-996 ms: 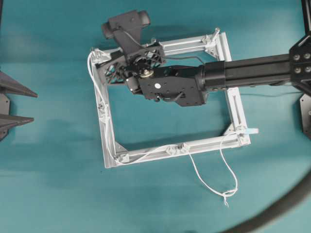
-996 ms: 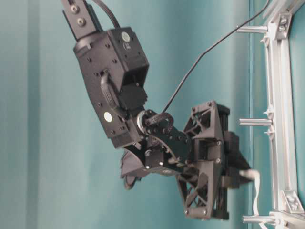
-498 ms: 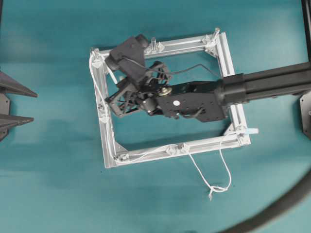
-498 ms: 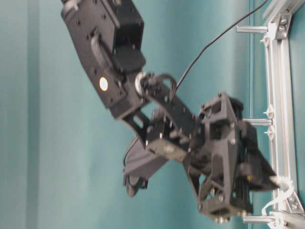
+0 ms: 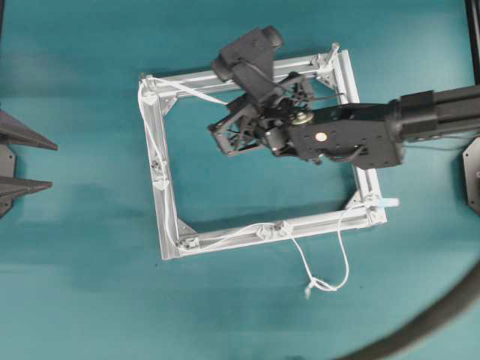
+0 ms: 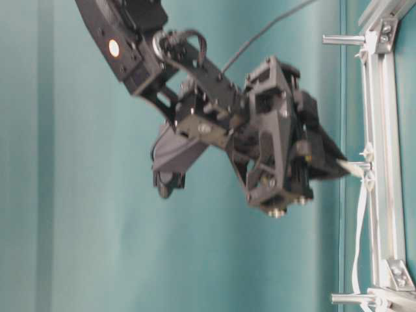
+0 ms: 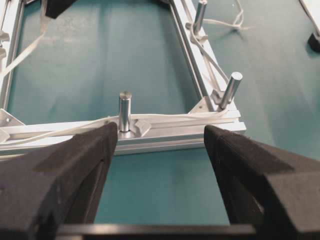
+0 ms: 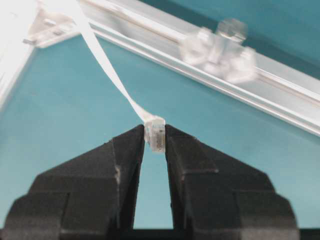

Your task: Move the cable alternately left and right between 8 pins so it hooks onto each one.

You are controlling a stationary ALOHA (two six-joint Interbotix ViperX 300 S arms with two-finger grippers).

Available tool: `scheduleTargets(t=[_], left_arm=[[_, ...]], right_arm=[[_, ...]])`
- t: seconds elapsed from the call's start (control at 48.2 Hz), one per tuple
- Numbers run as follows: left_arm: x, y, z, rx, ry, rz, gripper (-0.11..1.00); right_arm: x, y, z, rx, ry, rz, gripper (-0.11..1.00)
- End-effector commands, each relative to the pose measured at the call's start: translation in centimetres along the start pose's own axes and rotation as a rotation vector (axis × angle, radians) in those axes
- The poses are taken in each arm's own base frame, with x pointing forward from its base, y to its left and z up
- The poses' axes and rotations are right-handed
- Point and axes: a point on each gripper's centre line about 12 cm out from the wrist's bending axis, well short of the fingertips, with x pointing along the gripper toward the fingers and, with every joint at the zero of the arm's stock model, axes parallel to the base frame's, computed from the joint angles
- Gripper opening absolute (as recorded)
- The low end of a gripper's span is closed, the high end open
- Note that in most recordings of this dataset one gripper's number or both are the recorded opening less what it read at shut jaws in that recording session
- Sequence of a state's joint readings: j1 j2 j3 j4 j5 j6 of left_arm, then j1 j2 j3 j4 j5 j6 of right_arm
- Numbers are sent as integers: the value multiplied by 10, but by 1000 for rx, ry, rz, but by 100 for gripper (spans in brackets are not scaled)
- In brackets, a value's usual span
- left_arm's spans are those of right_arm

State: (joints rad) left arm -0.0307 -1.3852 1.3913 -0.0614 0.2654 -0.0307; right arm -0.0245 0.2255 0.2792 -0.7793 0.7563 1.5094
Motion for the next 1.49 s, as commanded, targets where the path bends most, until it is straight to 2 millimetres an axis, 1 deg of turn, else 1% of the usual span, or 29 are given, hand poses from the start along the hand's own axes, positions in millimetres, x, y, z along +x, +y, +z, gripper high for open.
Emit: scheduleTargets(t=[0.0,0.166,0.27,0.519,0.643,0.726,0.85,1.058,1.141,1.265,1.473], left_arm=[[-1,0,11,4,-26,2,73],[-1,-1,11,4,-26,1,73],[-1,0,11,4,-26,2,73],[-1,0,11,4,-26,2,73],[-1,0,11,4,-26,2,73],[-1,0,11,4,-26,2,73],[-1,-1,11,4,-26,1,73],[-1,-1,11,4,-26,1,73],[-1,0,11,4,-26,2,73],[-1,-1,11,4,-26,1,73],[-1,-1,11,4,-26,1,73]], right_arm=[[-19,-11,10,27,-22,1,17],[-28,-34,2,40,-10,-48,17],[-32,-46,0,49,-8,-48,17],[-23,-73,2,79,12,-92,17],[-23,-83,4,82,10,-118,17],[-23,-94,3,84,10,-163,17],[-27,-102,9,56,-23,-226,17],[-40,-111,29,5,-130,-284,17],[-45,-116,34,-16,-167,-304,17],[-47,-122,36,-62,-209,-342,17],[-43,-134,30,-136,-235,-401,17]])
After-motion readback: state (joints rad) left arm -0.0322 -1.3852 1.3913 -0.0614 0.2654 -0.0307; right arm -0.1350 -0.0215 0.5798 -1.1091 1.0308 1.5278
